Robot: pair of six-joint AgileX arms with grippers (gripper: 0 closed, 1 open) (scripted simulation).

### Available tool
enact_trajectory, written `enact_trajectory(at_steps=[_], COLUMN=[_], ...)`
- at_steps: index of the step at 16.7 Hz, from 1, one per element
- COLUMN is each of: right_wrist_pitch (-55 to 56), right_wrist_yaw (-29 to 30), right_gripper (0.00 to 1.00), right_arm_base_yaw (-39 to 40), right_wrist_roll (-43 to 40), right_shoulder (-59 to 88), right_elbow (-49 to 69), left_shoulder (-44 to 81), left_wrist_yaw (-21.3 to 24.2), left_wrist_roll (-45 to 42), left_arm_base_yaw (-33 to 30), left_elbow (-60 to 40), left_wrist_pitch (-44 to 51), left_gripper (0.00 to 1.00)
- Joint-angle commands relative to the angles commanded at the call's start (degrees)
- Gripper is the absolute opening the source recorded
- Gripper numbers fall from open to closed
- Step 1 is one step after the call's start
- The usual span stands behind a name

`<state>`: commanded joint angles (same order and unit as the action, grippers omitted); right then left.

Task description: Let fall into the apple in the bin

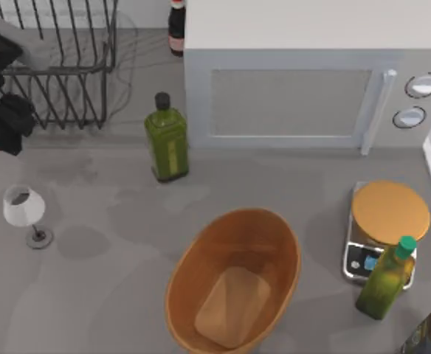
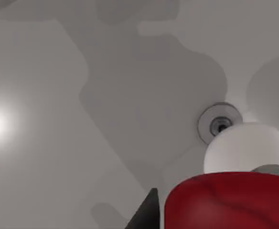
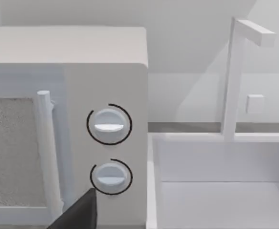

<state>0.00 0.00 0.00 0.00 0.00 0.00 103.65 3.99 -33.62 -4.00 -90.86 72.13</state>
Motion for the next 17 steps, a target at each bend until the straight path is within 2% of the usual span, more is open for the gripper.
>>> enact_trajectory(at_steps=[6,9,12,17], right_wrist_pitch=[0.00,0.00,0.00,0.00], right_wrist_yaw=[0.00,0.00,0.00,0.00], right_gripper=[1.00,1.00,1.00,1.00], right_arm_base_yaw=[0.00,0.00,0.00,0.00], right_wrist_roll=[0.00,0.00,0.00,0.00], right_shoulder=[0.00,0.00,0.00,0.00], right_elbow=[0.00,0.00,0.00,0.00], left_shoulder=[-3.45,-5.54,-6.92,-6.81], left_wrist_yaw=[-0.59,-1.27,-1.75,-1.77], left_wrist_roll=[-5.73,-7.38,-8.27,-8.40], left_arm_base_yaw=[-31.93,-42.70,-48.08,-48.55], left_elbow=[2.99,5.28,7.24,7.35], left_wrist_pitch=[-3.19,-4.94,-6.04,-6.06], left_gripper=[0.00,0.00,0.00,0.00])
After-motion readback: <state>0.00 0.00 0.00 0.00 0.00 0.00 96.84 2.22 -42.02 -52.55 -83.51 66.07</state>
